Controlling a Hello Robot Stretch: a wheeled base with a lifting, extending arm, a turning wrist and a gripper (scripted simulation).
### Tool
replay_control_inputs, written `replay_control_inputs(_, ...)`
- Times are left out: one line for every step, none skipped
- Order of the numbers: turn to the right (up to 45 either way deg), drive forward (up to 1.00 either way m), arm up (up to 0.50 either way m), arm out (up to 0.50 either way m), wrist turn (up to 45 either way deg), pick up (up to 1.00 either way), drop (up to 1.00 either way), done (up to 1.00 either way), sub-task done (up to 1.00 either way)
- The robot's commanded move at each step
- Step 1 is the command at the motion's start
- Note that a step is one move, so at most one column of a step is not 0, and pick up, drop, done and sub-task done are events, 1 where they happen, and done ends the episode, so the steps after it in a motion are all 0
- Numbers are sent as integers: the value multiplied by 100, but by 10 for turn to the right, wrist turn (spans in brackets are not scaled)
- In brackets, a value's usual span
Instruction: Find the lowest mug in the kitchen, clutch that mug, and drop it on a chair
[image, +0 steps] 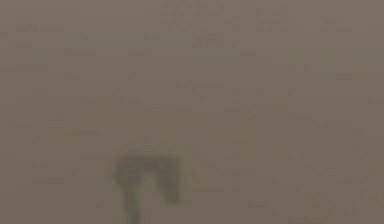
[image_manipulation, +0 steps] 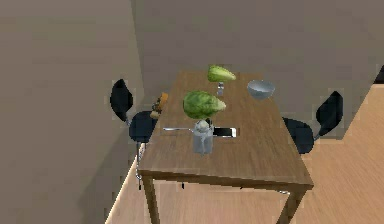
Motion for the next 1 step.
replay_control_inputs(0,0,34,0,0,0,0,0,0)
